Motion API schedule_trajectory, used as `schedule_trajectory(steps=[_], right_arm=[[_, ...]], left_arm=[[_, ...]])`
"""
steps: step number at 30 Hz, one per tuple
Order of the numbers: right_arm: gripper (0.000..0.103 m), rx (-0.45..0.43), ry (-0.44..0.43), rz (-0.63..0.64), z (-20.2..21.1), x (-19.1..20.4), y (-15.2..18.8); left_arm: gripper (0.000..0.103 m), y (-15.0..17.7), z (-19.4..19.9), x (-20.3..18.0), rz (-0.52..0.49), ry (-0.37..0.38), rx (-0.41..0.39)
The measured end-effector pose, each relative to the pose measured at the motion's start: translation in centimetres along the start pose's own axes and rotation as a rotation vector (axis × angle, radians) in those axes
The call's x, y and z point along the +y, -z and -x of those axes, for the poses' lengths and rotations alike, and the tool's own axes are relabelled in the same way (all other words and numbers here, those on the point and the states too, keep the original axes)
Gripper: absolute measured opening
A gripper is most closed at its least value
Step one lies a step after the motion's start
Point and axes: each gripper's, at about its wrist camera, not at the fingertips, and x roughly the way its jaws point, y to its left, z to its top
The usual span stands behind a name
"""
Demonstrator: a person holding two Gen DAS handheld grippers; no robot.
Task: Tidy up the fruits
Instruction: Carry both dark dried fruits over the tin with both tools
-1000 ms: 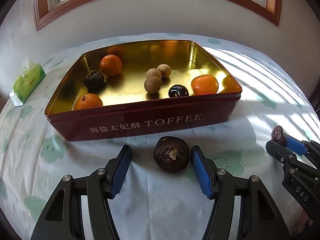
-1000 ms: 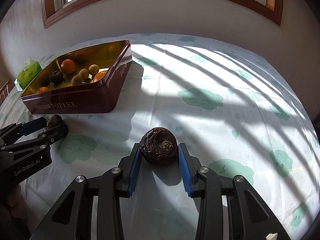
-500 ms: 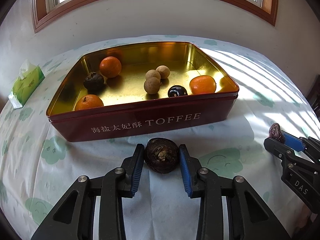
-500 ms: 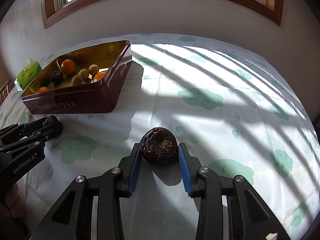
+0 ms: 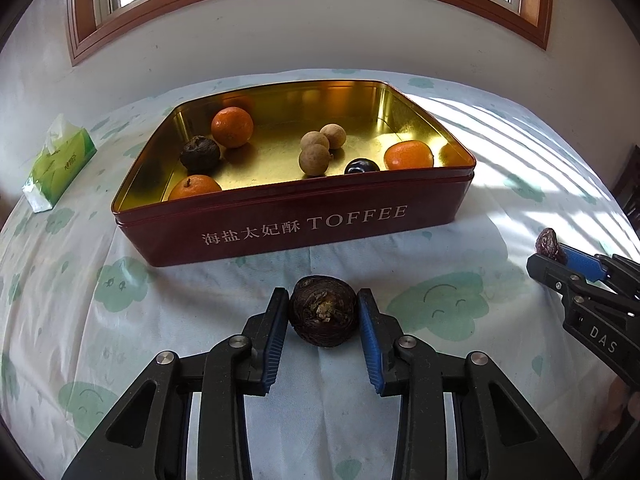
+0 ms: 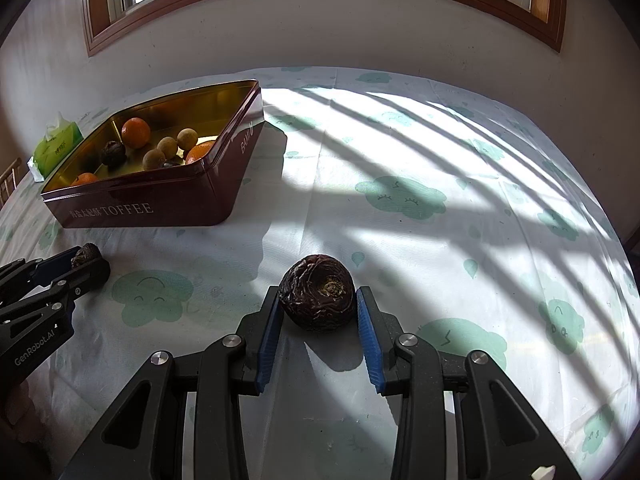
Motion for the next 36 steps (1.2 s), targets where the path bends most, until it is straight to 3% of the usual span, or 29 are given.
schedule_trajectory(steps=[15,27,36], right_arm=[[0.034,-0.001,0.008,0.007,0.0,0.2,0.0],[0.034,-0.001,0.02,0.02,-0.3,0.4,-0.1],[0.033,-0.003,0.029,0.028,-0.3,0.6,-0.1]], left_arm=[[0.035,1.0,1.1,0.5,-0.031,-0.023,-0.005],[0.035,0.4,2.3,2.8,0.034,-0.034,-0.03],[0.035,-1.4,3.9,4.3,0.053,-0.047,-0.093]])
